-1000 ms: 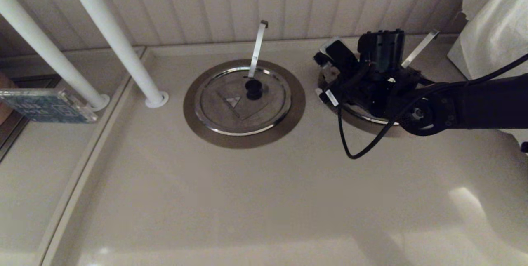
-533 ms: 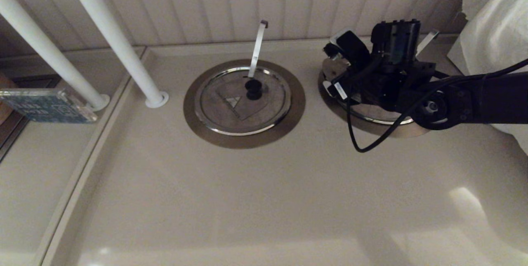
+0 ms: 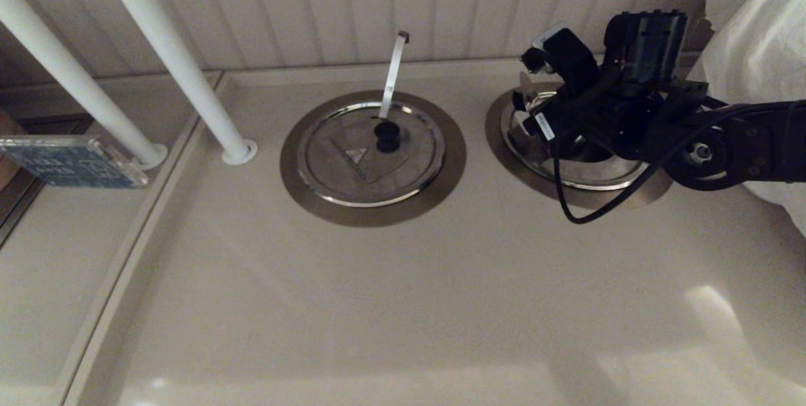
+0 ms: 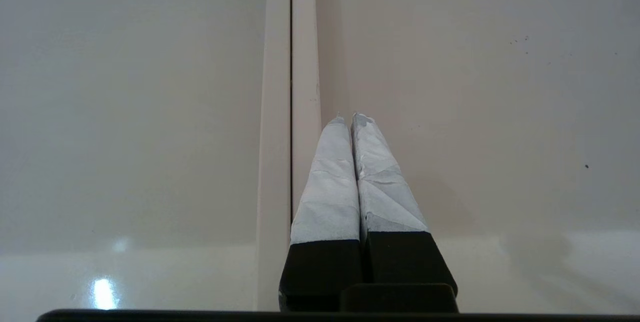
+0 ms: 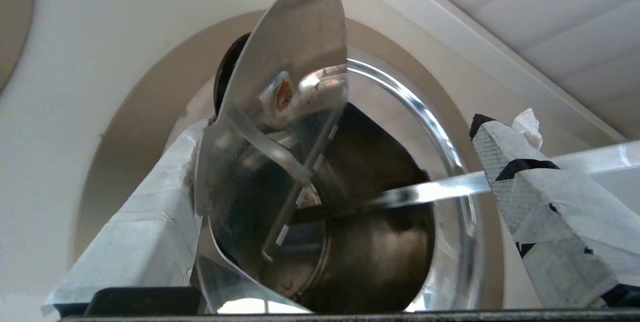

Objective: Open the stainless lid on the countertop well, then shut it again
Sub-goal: Close the lid

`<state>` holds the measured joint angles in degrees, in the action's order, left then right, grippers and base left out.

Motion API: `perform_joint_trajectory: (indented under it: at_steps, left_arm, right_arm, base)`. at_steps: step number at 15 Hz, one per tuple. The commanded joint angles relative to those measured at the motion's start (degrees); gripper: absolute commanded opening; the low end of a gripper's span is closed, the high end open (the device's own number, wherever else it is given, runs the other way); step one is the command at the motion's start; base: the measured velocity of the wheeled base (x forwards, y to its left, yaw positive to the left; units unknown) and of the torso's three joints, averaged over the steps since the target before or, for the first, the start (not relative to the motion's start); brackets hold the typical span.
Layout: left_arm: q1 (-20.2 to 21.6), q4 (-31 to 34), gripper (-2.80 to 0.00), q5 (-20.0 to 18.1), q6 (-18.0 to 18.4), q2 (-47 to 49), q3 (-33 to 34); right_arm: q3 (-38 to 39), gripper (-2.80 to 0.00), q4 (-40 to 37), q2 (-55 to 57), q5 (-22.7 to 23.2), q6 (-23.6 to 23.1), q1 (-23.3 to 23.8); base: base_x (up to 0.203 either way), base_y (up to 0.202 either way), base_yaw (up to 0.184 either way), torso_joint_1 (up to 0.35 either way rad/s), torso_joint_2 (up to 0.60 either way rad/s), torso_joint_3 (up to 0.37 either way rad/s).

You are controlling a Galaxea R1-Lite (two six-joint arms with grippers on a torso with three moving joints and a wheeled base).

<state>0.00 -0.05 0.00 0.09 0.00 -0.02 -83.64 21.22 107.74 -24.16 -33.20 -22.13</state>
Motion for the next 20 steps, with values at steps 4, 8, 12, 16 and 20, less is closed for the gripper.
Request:
perform_joint_trajectory:
  at_steps: [4, 8, 12, 16, 20]
  left_arm:
    - [0.0, 0.0, -2.8, 0.0, 0.0, -0.1, 0.0]
    - [0.0, 0.0, -2.8, 0.0, 0.0, -0.1, 0.0]
    - [0.0, 0.0, -2.8, 0.0, 0.0, -0.1, 0.0]
    - [0.0, 0.0, -2.8, 0.0, 0.0, -0.1, 0.0]
    - [0.0, 0.0, -2.8, 0.0, 0.0, -0.1, 0.0]
  right_arm:
    - [4.0, 0.0, 0.2, -4.7, -0.1, -0.2, 0.9]
    - [7.1, 0.0, 0.4, -7.9, -0.1, -0.2, 2.0]
    - [10.6, 0.0, 0.4, -10.8, -0.1, -0.2, 2.3]
    - [15.5, 0.0, 0.6, -14.4, 0.0, -0.2, 4.0]
    - [19.5, 0.0, 0.7, -16.9, 0.2, -0.1, 7.8]
  base:
    - [0.0, 0.0, 0.0, 0.0, 0.0, 0.0]
    - [0.0, 0.0, 0.0, 0.0, 0.0, 0.0]
    - [0.0, 0.0, 0.0, 0.0, 0.0, 0.0]
    - [0.0, 0.0, 0.0, 0.0, 0.0, 0.0]
    - [0.0, 0.0, 0.0, 0.0, 0.0, 0.0]
